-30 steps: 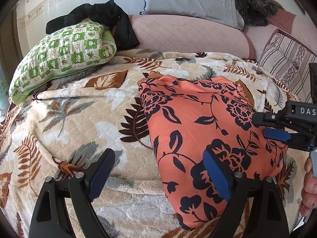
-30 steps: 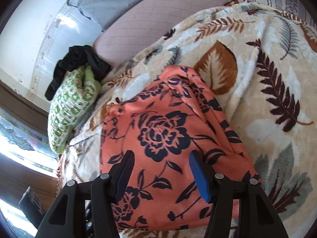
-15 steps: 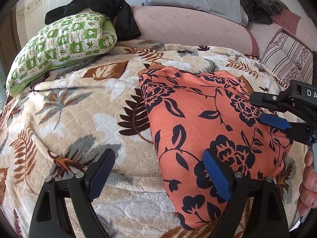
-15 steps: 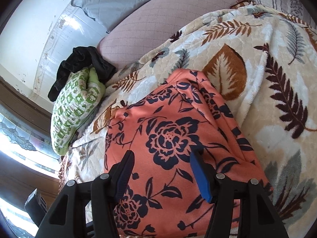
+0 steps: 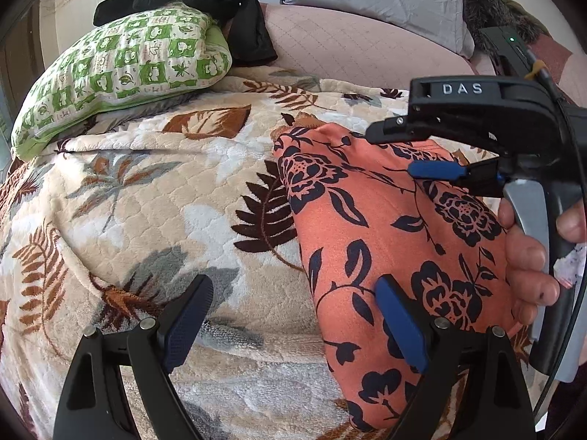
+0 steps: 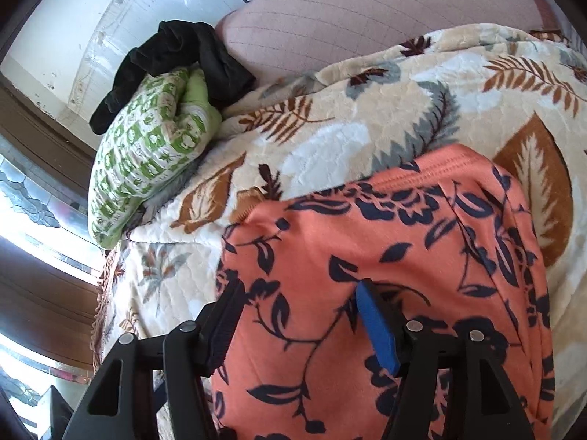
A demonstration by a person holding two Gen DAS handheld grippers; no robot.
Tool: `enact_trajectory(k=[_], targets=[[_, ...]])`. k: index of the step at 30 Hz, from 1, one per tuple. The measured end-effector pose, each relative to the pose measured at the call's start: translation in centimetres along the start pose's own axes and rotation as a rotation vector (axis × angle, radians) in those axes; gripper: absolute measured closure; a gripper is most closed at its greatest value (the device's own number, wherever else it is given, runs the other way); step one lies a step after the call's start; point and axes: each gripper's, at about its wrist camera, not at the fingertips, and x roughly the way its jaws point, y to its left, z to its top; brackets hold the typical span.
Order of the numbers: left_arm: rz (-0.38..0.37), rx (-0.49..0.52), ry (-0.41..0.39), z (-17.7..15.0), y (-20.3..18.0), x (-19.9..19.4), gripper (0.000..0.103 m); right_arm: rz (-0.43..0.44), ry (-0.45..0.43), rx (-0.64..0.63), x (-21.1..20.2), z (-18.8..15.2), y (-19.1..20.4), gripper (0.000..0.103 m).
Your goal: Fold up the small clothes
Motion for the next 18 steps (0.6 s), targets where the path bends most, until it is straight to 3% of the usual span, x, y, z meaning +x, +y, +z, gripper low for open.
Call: enact_trajectory(k=[4,6,7,12,18], targets=[[-0.003,-0.003,0.003,0.0,0.1,0.2,0.013,0.062,0.074,0.008,3.3,1.4,0.6,0.036],[0.002,0.002,0.004,0.1,0.1,0.3,0.013,0.019,0.119,0.025,6.0,1.7,0.1,0.037],[-0.002,0.003,0.004,0.1,0.1,0.2,0.013,0.018,0.100,0.024,6.2,1.7,0.2,0.037],[0.002,-0.005,0.001,0.3,0.3,0.1,0.013,0.059,0.035,0.043,2.6,1.3,0.5,0.037],[0.010,0.003,-0.011,0.1,0.0,-0.4,0.013,0.005,-0.044,0.074,-4.7,-1.3,-1.6,0.037]])
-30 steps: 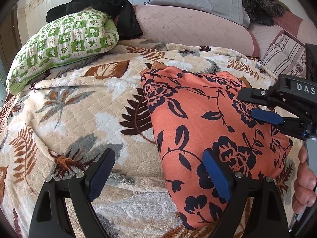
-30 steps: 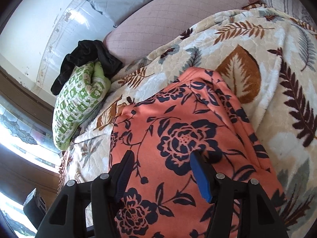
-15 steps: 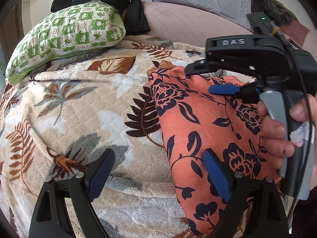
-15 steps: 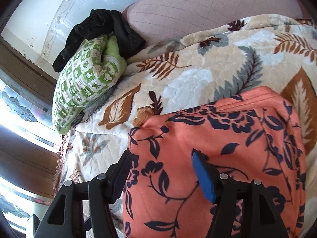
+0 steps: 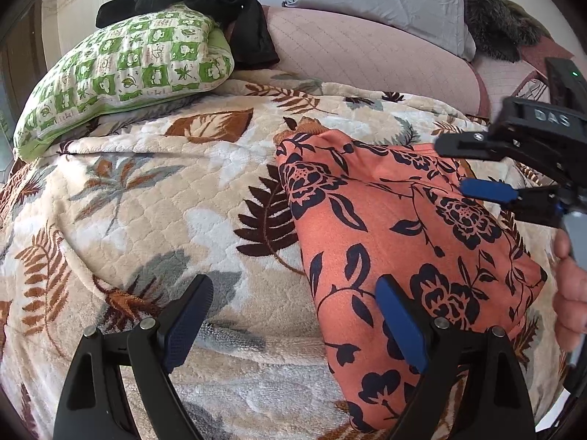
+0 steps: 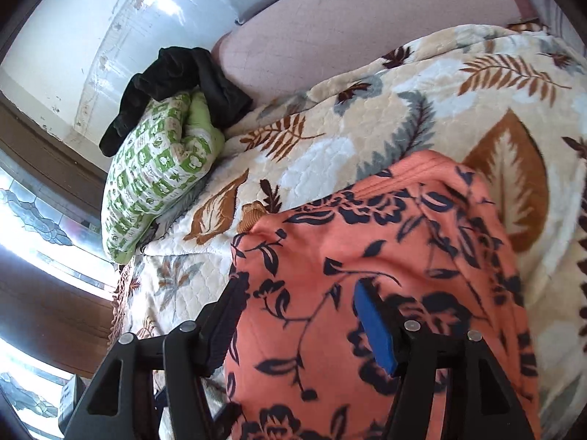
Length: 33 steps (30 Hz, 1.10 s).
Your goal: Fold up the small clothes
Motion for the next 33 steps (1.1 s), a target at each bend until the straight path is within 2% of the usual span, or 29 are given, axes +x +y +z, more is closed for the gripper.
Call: enact_trajectory(k=[5,8,10,11,20,27,31,33], targets=[[0.005,0.012,-0.009,-0.2,-0.3,-0.4,0.013,-0.068,-0.021,0.037,-4.3,-2.8,-2.0,0.037],[0.008,0.019,-0.015,-0.3,-0.4,-0.6,0.013,-0.141,0.019,0.067,-4.4,-4.7,-4.0,0.037],[0.007,0.017,-0.016,-0.2,-0.3,-0.6,0.013,-0.136,0.057,0.109,-3.8,-6.3,-6.0,0.037],[0.007,0.015,-0.015,-0.2,-0.3,-0.6,0.013,-0.118,0.037,0.108,-4.0,-6.9,-6.3,0.037],[0.009,0.008,-0.007,-0.1,-0.2,-0.1,0.013,-0.241,0.073,-0.085,-3.8,-9.7,-3.7,0.037],[0.010,0.017,-0.008,-0.1,-0.5,0.1,0.013,-0.202,0.078,-0.093,-4.4,-9.0,-3.5,0.036],[0.006,0.022,-0.011,0.0,-0.7,0.0,0.013,-0.093,0.023,-0.066,-5.9,-7.6,-3.2,0.036],[-0.003,0.030,-0.013,0.1,-0.6,0.0,0.013,-0.071,-0.028,-0.060,-7.1,-6.7,-3.5,0.035]])
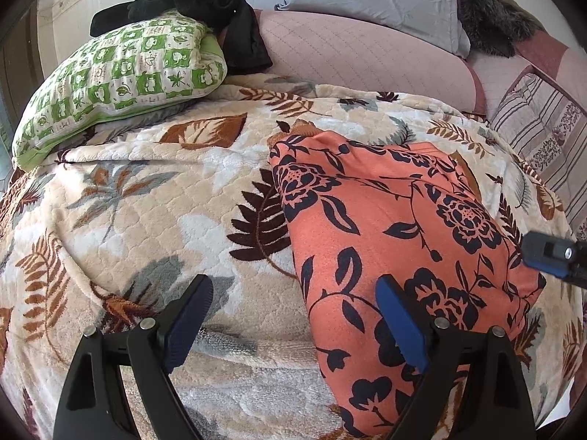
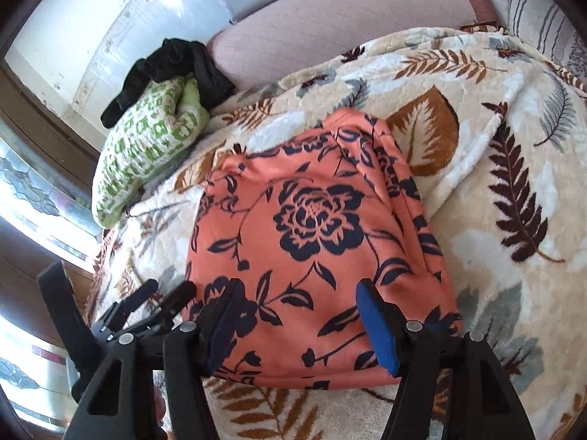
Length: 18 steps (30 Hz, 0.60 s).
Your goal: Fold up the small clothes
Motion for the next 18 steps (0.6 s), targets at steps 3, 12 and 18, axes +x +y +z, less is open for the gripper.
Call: enact_trajectory(k=[3,12,18], targets=[[-0.049,0.006,-0.003,0.3,0.3,-0.2,0.013,0.018,-0.053,0.040,-1.0,1.5,-1.5,0.031],[-0.292,-0.043,0.112,1.0,1.6,1.7,0.013,0.108,-0.028,0.229,0.4,3.7,-8.5,0.031],[-0.376,-0.079,0.167,0.9,2.2,2.8,0.013,0.161,0.038,0.285,3.3,3.2,-11.4,0.029]])
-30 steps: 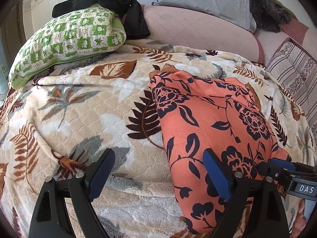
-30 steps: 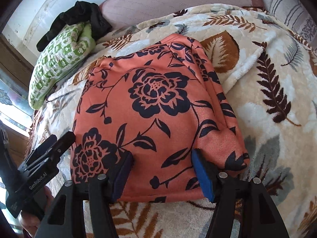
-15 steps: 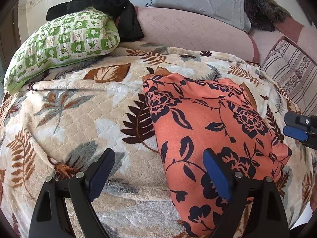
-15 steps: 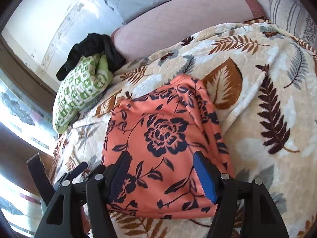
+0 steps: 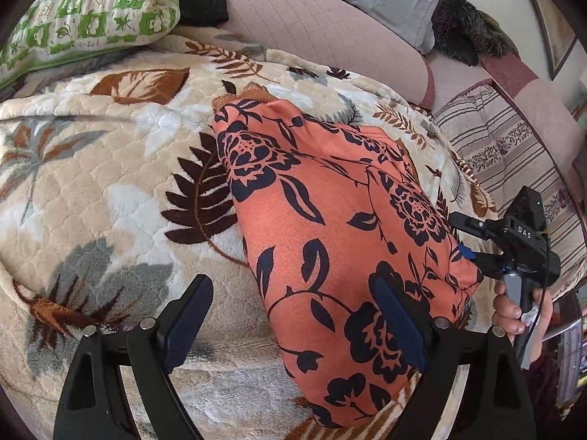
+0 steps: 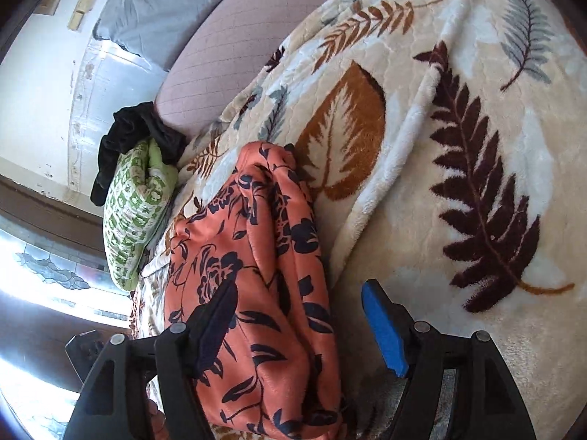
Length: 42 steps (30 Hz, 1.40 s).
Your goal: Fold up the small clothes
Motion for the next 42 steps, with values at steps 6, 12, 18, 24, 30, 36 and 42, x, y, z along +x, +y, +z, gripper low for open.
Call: enact_trajectory(k=[6,12,18,24,30,36,42], targets=[[-0.047,-0.052,0.058,0.2,0.9,1.5,0.013,0.058,0.055,-0.002,2.3,-0.2,-0.9,0.023],[-0.133,-0.109,0.092,0.2,0.9,2.8,0.013,0.118,0.069,-0.048,3.3,-0.2,-0.1,0.018],[-0.166,-0.086,0.091,0.0,-0.4,3.3,0.013,0.130,0.094,-0.146,5.4,-1.4,2.7,0.019],[-0.124,-0.040,0.046,0.0,-1.3,3.2,0.029,0.005,0.042,-0.199,4.6,-2.2,4.3,0.046],[-0.118,-0.001,0.001,-0.1,-1.7,1.7,0.054,-0.131,-0.044,-0.321,3.1,-3.5,7.7,0.054],[-0.128,0.050,-0.050,-0.5,-3.0,-1.3,0.057,-0.162,-0.108,-0.348,0.7,-4.0,9.6,0.055],[-0.119,0.078,-0.105,-1.0,-3.5,-4.4,0.057,-0.106,-0.159,-0.384,-2.1,-5.4,12.2,0.057]])
